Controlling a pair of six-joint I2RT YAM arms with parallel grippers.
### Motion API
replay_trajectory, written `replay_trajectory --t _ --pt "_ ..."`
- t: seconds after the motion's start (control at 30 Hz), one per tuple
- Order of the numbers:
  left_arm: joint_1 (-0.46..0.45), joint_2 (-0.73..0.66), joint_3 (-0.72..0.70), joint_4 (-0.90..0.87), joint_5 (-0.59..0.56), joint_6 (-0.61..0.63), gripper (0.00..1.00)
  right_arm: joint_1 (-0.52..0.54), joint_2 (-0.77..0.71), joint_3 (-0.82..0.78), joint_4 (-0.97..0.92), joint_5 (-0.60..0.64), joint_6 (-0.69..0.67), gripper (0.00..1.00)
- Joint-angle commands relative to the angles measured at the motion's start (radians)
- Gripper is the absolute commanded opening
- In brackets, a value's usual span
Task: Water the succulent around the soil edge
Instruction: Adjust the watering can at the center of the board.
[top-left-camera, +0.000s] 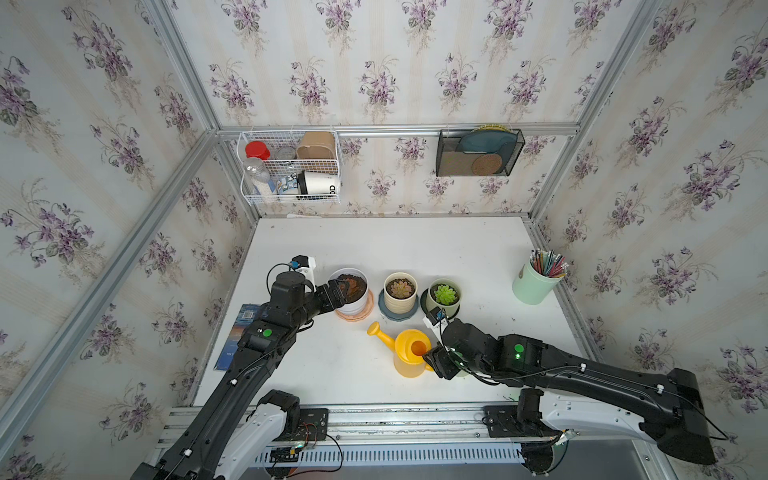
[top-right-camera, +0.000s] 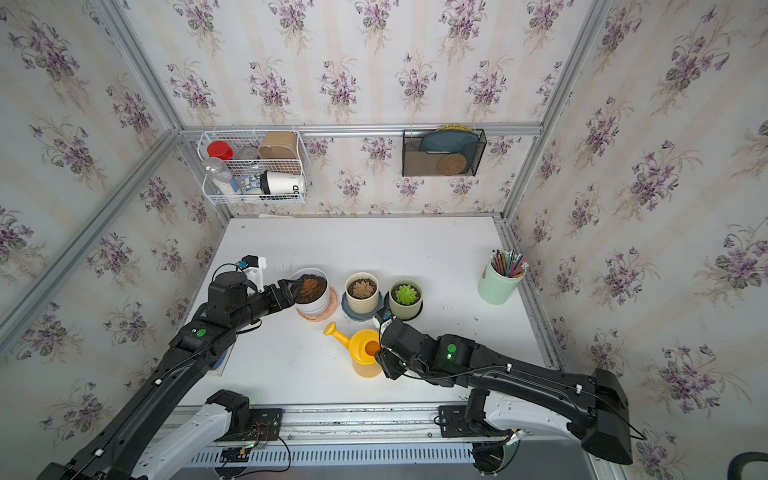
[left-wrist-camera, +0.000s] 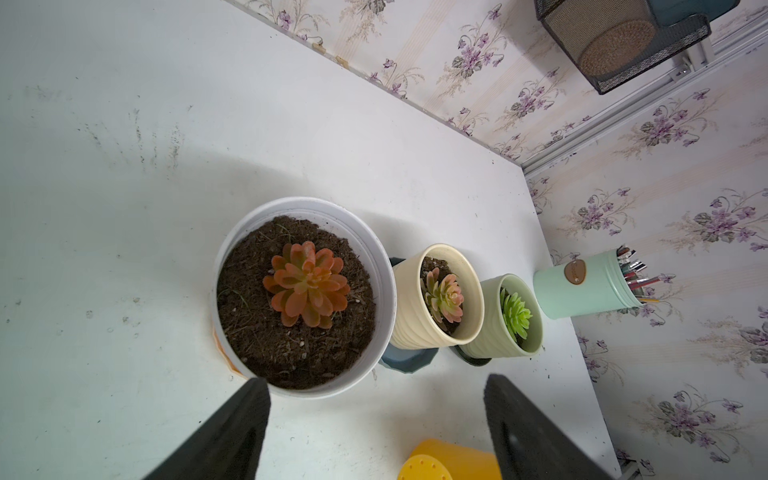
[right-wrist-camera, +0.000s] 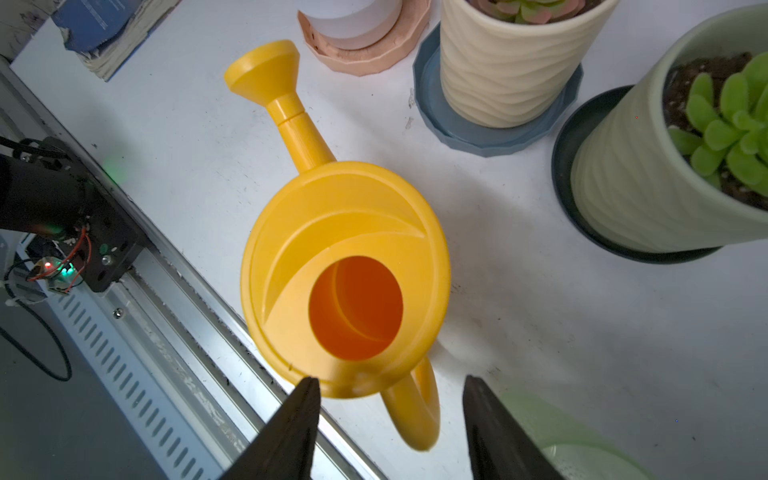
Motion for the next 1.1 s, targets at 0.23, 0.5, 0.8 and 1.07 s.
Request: replay_trajectory --t 0.23,0.5,0.8,1.07 --pt "0.000 0.008 0.021 -0.001 0.037 0.014 0.85 0.040 0.052 0.031 -0.109 -0.052 0.049 0.67" --pt "0.000 0.023 0.029 -0.005 0.046 0.019 0.85 0.084 0.162 0.051 -0.174 0.038 0.054 0.67" --pt "0.001 0.028 0.032 0.000 0.080 0.030 0.85 0.086 0.197 0.013 -0.010 0.051 -0.017 0.59" --pt "0.000 0.031 0.034 0.002 0.098 0.032 0.85 0.087 0.229 -0.021 0.116 0.045 -0.073 0.47"
